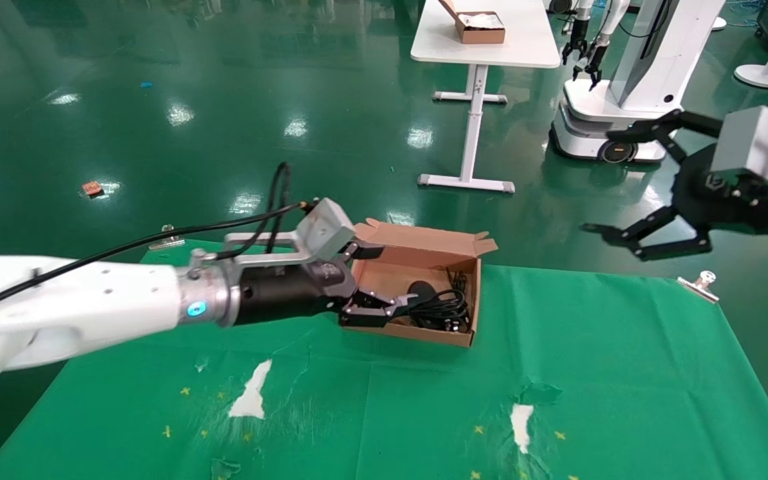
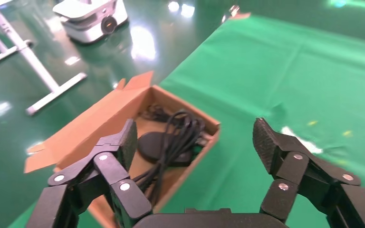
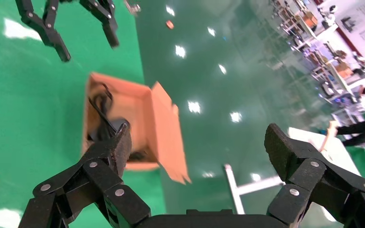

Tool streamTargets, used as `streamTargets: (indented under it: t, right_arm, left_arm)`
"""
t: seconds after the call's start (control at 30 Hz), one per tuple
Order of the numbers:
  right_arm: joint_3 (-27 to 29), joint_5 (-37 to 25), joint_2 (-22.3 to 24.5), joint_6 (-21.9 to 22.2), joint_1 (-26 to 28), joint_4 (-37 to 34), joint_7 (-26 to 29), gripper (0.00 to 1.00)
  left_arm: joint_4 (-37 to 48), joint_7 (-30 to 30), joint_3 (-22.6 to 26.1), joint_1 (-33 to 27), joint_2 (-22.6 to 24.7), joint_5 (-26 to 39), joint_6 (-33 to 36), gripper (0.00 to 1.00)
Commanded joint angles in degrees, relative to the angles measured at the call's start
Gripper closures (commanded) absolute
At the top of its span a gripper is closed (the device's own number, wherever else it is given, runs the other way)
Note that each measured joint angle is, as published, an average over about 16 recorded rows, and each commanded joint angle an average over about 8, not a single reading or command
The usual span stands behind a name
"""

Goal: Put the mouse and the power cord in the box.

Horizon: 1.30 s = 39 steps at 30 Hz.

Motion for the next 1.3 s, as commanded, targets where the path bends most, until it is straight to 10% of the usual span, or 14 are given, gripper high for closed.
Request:
streamTargets:
  t: [0.03,1.3]
  right_arm:
    - [0.6,1.4,0.34,-0.12,-1.93,2.14,1.82,0.0]
    - [11.94,27.74,6.65,-2.41,-38.38,42.46,36.19,0.0]
  left_arm:
    - [-1.6,-0.11,-1.39,1.32,-1.46,-1.39,1.42,0.0]
    - [-31.56,-2.21,-27.31,26.0,-28.82,-27.36,27.93,0.0]
